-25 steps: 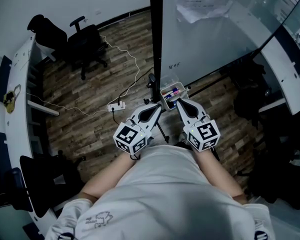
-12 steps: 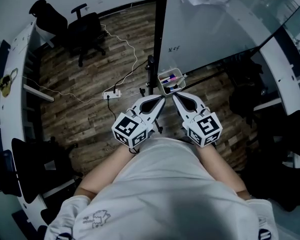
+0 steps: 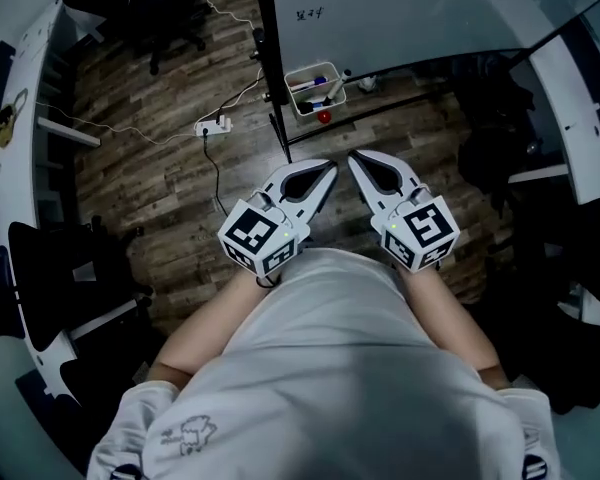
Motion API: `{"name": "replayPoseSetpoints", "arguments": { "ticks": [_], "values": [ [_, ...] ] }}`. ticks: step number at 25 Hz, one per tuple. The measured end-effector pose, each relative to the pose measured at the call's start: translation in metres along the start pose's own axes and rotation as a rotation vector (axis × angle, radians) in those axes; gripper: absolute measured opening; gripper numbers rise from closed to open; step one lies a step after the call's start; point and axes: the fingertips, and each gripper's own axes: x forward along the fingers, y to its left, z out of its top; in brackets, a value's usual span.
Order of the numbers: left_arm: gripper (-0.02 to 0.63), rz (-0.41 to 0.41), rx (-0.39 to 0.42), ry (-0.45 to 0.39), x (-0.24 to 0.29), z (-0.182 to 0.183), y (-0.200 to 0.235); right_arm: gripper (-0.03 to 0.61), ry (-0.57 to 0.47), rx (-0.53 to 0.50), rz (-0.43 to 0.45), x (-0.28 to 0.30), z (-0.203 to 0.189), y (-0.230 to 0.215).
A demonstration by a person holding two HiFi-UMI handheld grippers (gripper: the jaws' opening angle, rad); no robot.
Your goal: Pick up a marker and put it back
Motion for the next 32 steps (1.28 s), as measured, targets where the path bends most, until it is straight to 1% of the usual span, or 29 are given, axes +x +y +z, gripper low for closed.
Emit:
{"name": "replayPoseSetpoints", "arguments": {
  "ticks": [3,8,11,15,18,22,27,32],
  "values": [
    [0.006,0.013,-0.003,0.013,-0.001,-0.013,-0.027,0.012,0.022,0.030,0.005,-0.033,-0.017,0.001],
    [0.005,0.027,0.015,0.019,-0.009,-0.025,-0.061,0.012,0.014,0.027,0.022,-0.074,-0.029,0.016],
    [0.006,0.033,0.052,0.025,-0.016,-0.025,-0.078,0.012,0.019,0.021,0.032,-0.094,-0.034,0.024],
    [0.006,0.046,0.065,0.022,-0.030,-0.025,-0.096,0.012,0.008,0.029,0.046,-0.113,-0.036,0.038],
    [0.006,0.050,0.046,0.036,-0.043,-0.033,-0.104,0.012,0.006,0.045,0.058,-0.122,-0.043,0.052],
    [0.006,0.044,0.053,0.046,-0.066,-0.038,-0.119,0.012,0.001,0.060,0.062,-0.130,-0.047,0.077],
    [0.005,0.030,0.054,0.046,-0.100,-0.038,-0.132,0.012,-0.015,0.060,0.048,-0.134,-0.043,0.109],
    [0.006,0.017,0.067,0.032,-0.148,-0.031,-0.140,0.012,-0.035,0.051,0.027,-0.136,-0.035,0.152]
  ]
}}
